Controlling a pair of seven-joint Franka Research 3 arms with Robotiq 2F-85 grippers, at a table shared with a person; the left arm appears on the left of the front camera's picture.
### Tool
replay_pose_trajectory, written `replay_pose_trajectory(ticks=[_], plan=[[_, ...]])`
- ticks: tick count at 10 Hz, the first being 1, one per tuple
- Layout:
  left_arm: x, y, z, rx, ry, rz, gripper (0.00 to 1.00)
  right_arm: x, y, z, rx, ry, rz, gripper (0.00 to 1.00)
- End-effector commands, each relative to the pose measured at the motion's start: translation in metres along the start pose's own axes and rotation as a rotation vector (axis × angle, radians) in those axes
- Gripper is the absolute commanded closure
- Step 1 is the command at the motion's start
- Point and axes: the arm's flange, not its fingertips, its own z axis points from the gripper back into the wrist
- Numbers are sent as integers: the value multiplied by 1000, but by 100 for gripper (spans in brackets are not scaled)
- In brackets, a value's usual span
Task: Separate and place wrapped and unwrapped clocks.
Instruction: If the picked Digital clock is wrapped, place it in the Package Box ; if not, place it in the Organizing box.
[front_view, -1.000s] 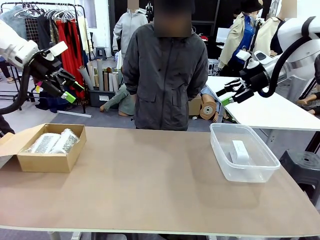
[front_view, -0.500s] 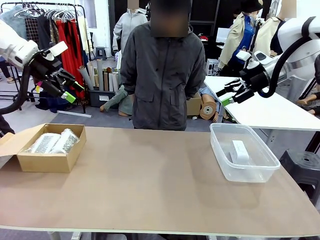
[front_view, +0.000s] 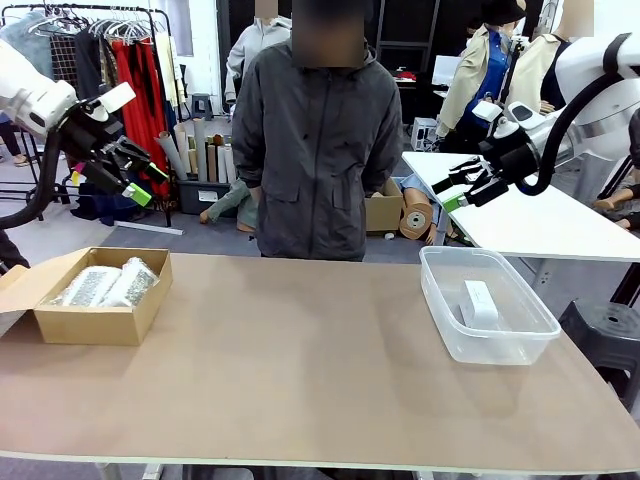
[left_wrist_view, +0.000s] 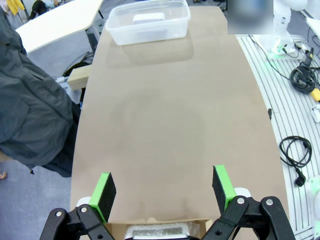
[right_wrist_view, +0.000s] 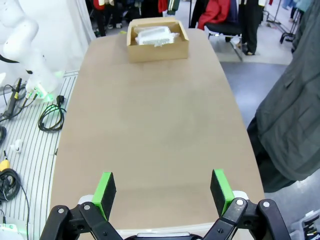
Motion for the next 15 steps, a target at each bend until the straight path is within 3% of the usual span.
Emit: replay_pose_trajectory(ticks=[1, 15], plan=[[1, -2, 0, 3, -1, -3, 0, 1, -1, 0, -8, 1, 2, 0], [1, -2, 0, 3, -1, -3, 0, 1, -1, 0, -8, 1, 2, 0]])
